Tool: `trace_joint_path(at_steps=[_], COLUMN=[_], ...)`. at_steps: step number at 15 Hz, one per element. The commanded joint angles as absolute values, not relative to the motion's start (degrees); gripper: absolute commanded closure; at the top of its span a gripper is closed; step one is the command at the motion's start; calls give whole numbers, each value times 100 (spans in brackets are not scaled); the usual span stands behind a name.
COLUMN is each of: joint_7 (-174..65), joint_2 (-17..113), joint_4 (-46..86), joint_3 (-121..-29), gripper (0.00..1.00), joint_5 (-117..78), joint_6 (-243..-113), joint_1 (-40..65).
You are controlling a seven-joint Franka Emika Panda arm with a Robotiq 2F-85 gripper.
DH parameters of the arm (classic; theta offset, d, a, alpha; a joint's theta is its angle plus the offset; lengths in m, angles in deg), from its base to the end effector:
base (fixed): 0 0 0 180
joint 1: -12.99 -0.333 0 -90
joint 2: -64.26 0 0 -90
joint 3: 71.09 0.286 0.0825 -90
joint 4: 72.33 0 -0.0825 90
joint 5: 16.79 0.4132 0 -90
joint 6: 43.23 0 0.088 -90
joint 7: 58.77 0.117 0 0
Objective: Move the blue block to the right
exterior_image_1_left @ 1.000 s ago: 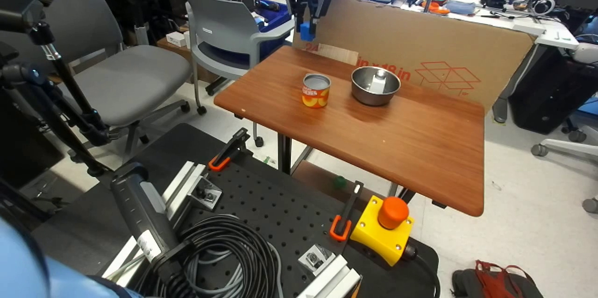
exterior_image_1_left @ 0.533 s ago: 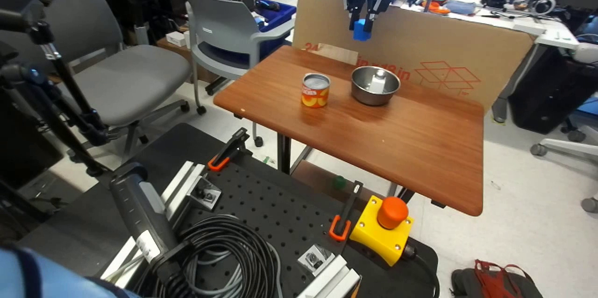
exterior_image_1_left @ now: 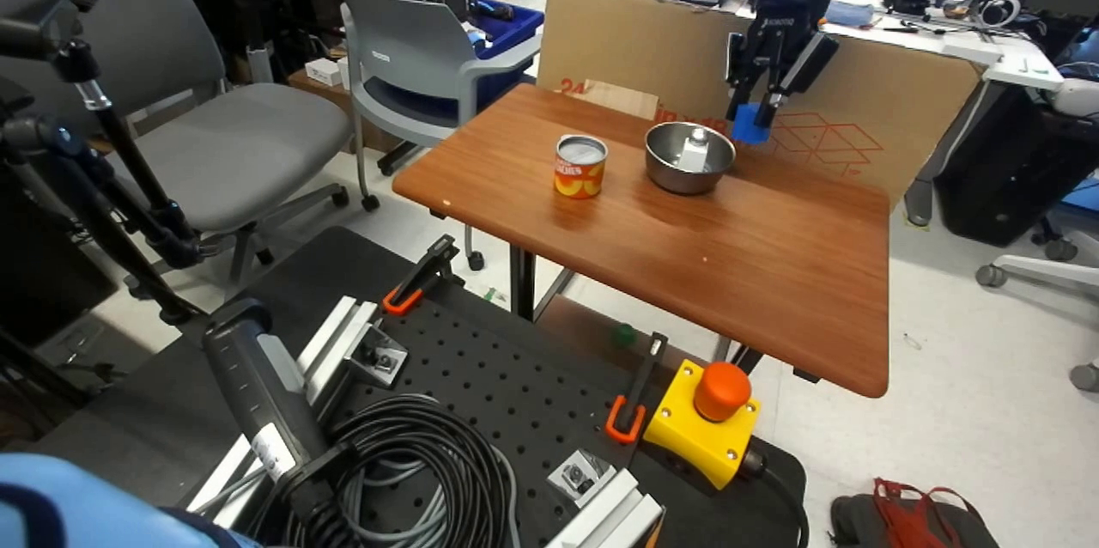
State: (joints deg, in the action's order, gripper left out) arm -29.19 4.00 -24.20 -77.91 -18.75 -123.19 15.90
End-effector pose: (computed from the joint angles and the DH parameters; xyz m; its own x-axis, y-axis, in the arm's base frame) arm 0.7232 -0.0973 0.2098 0.7077 -0.6181 -0.3421 -0.5146 -0.7828 0.3498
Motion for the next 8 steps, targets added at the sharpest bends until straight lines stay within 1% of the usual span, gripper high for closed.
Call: trace_joint_path(at_steps=[1, 8], joint_7=[-2858, -2536], joint_2=[-147, -737], joint_4=[-3171, -3803], joint_3=[-7857, -7860], gripper=[82, 82], joint_5=[-1684, -1664], joint_6=[-12025, -11877], joint_1=[1839, 2129])
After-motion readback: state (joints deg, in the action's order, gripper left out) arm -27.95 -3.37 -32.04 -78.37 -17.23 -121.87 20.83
